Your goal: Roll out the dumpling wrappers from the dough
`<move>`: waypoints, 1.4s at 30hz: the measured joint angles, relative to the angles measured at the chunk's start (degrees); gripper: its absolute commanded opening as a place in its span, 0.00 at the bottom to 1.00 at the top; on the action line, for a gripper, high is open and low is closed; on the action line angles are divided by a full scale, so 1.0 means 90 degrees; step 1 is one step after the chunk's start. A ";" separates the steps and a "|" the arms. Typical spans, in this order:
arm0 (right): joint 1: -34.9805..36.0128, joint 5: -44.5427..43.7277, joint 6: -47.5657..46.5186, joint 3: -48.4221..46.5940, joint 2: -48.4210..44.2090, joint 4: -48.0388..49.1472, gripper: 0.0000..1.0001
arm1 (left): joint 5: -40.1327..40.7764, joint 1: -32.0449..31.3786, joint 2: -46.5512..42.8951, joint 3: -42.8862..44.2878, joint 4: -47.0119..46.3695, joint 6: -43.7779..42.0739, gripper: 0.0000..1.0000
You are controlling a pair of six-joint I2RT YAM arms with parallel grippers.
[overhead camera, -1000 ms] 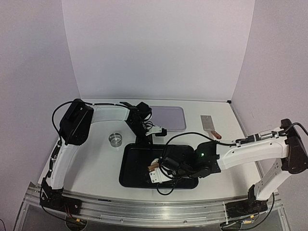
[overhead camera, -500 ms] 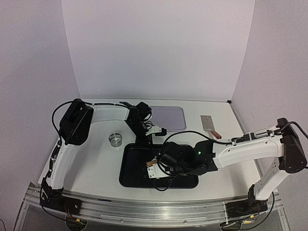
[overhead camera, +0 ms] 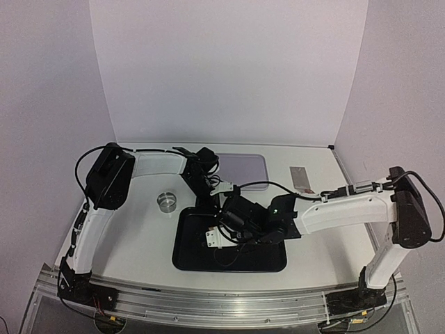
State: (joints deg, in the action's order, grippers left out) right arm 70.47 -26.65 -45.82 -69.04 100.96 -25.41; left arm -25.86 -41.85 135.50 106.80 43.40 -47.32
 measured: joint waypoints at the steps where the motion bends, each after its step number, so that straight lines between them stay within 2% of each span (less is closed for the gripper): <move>1: 0.0023 -0.0005 0.0001 0.0047 -0.0022 0.0027 0.00 | 0.0000 0.0002 0.0000 0.0000 0.0000 0.0004 0.00; 6: 0.0441 -0.0341 0.0254 0.0490 -0.0274 0.0177 0.00 | 0.0001 0.0003 0.0000 0.0000 -0.0002 0.0016 0.00; 11: 0.0954 -0.0722 0.0693 0.0671 -0.0454 -0.0109 0.00 | -0.0001 0.0003 0.0000 0.0002 -0.0002 0.0023 0.00; 23: 0.0482 -0.0709 0.0516 -0.0300 0.0375 -0.0245 0.00 | -0.0001 0.0003 0.0000 0.0002 -0.0002 0.0034 0.00; 33: 0.1338 -0.1147 0.1470 0.0397 -0.0154 -0.0396 0.00 | -0.0003 0.0003 0.0000 0.0002 -0.0002 0.0037 0.00; 36: 0.1265 -0.1172 0.1468 0.0301 -0.0075 -0.0457 0.00 | -0.0003 0.0005 0.0000 0.0002 -0.0002 0.0037 0.00; 42: 0.0621 -0.0820 0.1053 -0.0115 0.0194 -0.0348 0.00 | -0.0001 0.0003 0.0000 0.0002 -0.0002 0.0035 0.00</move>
State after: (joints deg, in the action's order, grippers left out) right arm 76.07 -34.03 -36.34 -70.08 102.71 -28.55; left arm -25.87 -41.82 135.50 106.83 43.38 -47.00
